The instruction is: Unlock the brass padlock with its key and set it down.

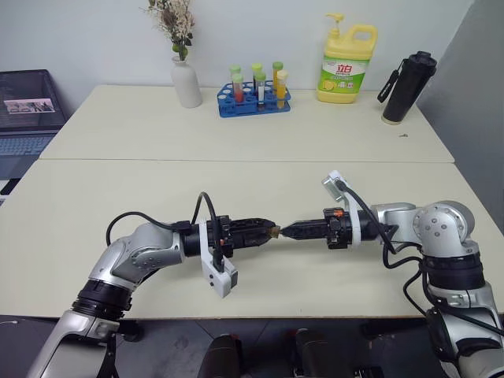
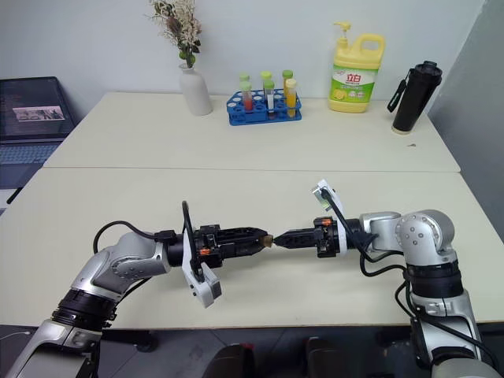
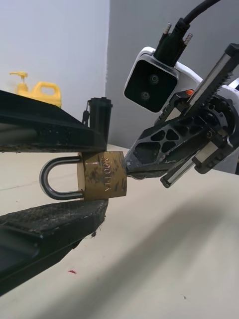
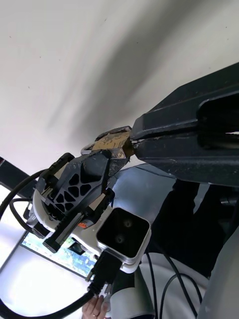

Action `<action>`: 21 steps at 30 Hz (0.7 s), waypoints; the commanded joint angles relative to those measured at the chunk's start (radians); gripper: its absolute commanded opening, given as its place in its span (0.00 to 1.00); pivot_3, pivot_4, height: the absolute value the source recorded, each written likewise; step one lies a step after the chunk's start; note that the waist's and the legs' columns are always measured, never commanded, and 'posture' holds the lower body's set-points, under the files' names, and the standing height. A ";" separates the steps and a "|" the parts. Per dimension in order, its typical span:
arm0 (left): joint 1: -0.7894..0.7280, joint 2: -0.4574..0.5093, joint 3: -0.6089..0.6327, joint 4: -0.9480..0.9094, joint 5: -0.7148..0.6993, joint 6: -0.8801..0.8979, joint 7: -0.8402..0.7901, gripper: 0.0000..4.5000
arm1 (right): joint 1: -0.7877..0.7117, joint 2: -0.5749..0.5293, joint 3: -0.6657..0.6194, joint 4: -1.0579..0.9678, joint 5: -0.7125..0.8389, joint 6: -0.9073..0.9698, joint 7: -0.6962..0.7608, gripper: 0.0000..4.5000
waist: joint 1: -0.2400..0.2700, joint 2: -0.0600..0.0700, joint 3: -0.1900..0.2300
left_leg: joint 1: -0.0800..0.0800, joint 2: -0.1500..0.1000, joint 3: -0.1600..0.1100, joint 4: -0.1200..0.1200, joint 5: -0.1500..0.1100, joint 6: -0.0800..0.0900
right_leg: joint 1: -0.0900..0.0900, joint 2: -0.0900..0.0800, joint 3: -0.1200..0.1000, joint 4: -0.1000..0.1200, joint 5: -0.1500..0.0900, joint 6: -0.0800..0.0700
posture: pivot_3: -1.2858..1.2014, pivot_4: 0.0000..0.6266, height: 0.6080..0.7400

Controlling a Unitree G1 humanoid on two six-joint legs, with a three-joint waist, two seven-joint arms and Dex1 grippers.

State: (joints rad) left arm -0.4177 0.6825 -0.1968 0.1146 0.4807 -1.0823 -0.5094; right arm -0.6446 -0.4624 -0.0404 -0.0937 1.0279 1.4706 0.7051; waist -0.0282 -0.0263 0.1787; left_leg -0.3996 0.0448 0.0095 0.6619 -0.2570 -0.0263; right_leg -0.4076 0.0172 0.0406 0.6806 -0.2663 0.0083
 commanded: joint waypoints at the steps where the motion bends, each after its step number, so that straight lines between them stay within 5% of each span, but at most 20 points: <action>1: -0.010 -0.001 0.008 -0.031 0.034 -0.011 0.042 0.21 | -0.038 0.016 -0.040 0.004 0.032 0.033 -0.019 0.00 | 0.000 0.000 0.000 | 0.000 0.000 0.000 0.000 0.000 0.000 | 0.000 0.000 0.000 0.000 0.000 0.000 | 0.52 0.24 1.00; 12: -0.012 0.009 0.001 -0.032 0.075 -0.006 0.098 0.21 | -0.063 0.060 -0.089 0.038 0.031 0.110 -0.079 0.00 | -0.001 0.000 0.000 | 0.000 0.000 0.000 0.000 0.000 0.000 | 0.000 0.000 0.000 0.000 0.000 0.000 | 0.52 0.24 1.00; 21: -0.009 0.015 -0.006 -0.031 0.063 0.006 0.100 0.21 | -0.016 0.006 0.003 -0.065 -0.051 -0.062 -0.017 0.04 | -0.001 0.000 0.000 | -0.001 0.000 0.000 0.000 0.000 0.000 | -0.001 0.000 0.000 0.000 0.000 0.001 | 0.52 0.24 1.00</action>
State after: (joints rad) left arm -0.4177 0.6937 -0.1915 0.1143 0.5594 -1.0704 -0.4229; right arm -0.6666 -0.4426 -0.0422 -0.1139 0.9951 1.4724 0.6640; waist -0.0290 -0.0262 0.1787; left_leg -0.4002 0.0447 0.0095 0.6615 -0.2570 -0.0262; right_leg -0.4085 0.0169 0.0406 0.6806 -0.2666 0.0089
